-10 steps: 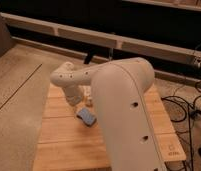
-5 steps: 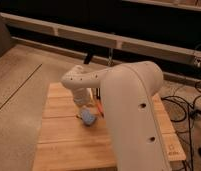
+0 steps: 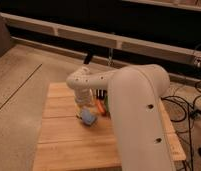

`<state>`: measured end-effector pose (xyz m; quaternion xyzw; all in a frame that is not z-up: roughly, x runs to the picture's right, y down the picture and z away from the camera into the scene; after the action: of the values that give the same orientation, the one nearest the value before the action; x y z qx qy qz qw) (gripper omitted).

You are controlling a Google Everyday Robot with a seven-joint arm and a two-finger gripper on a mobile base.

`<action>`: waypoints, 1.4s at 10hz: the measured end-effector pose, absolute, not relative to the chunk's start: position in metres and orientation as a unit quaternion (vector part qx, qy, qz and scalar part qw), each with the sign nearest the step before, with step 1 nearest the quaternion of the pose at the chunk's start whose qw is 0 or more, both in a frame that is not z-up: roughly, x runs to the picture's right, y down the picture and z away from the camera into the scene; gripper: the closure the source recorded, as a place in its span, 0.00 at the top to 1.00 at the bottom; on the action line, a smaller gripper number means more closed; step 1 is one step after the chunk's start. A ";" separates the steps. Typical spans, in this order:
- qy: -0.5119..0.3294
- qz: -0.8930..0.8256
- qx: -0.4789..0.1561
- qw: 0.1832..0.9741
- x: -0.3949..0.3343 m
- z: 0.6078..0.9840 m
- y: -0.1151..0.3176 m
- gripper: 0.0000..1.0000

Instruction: Place the white sponge in the ceramic bowl

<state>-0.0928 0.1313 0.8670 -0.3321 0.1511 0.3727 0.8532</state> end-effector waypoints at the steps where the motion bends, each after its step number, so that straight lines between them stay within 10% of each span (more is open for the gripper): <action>1: 0.142 0.368 -0.336 0.855 -0.101 0.866 0.133 0.65; 10: 0.173 0.335 -0.393 0.839 -0.091 0.870 0.172 0.64; 14: 0.175 0.332 -0.405 0.834 -0.093 0.877 0.174 0.26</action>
<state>-0.0929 0.1742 0.8769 -0.4051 0.1752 0.3323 0.8335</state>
